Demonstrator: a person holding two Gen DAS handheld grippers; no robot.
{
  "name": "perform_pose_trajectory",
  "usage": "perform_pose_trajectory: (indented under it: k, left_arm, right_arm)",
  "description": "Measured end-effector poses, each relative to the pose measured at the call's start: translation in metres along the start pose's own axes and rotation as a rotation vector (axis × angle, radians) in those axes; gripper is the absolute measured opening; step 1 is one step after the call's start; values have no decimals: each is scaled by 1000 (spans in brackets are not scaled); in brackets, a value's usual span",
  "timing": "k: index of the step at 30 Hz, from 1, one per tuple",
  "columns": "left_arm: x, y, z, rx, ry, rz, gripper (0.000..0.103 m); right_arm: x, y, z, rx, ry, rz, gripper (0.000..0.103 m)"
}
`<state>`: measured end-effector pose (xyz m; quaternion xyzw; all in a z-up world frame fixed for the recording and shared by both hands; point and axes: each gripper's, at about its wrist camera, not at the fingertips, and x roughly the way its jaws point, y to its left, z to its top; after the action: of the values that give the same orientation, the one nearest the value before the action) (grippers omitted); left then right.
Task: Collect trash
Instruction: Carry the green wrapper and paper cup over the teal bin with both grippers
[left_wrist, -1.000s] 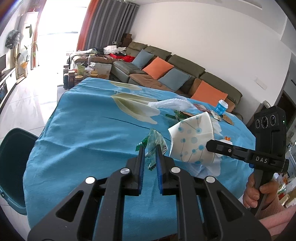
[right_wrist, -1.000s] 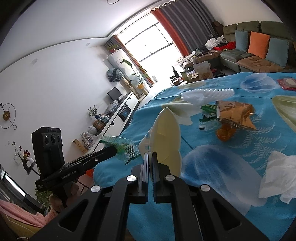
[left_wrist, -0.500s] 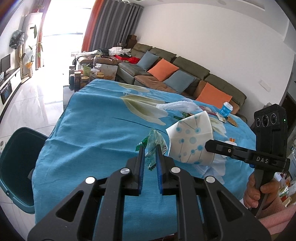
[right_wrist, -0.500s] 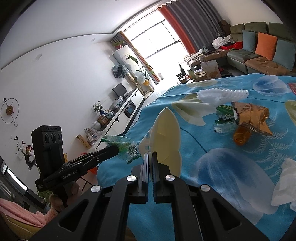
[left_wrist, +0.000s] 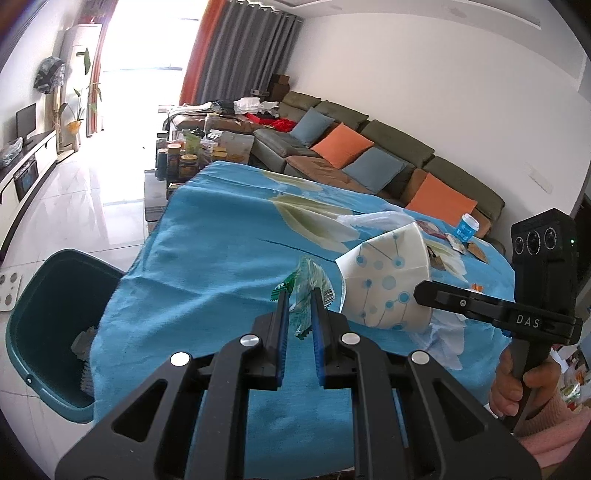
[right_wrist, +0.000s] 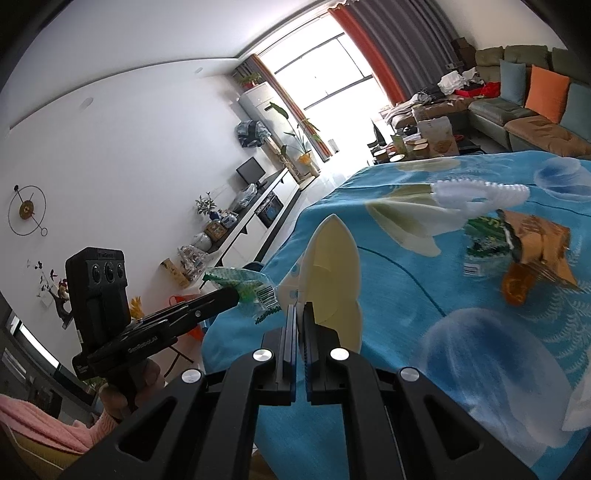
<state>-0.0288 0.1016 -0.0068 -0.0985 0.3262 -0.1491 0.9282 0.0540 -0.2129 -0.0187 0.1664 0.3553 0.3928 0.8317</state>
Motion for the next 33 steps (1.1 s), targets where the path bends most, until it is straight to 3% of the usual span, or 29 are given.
perform_pose_trajectory:
  k: [33]
  left_arm:
    - [-26, 41, -2, -76, -39, 111, 12]
  right_arm:
    - [59, 36, 19, -68, 91, 98, 2]
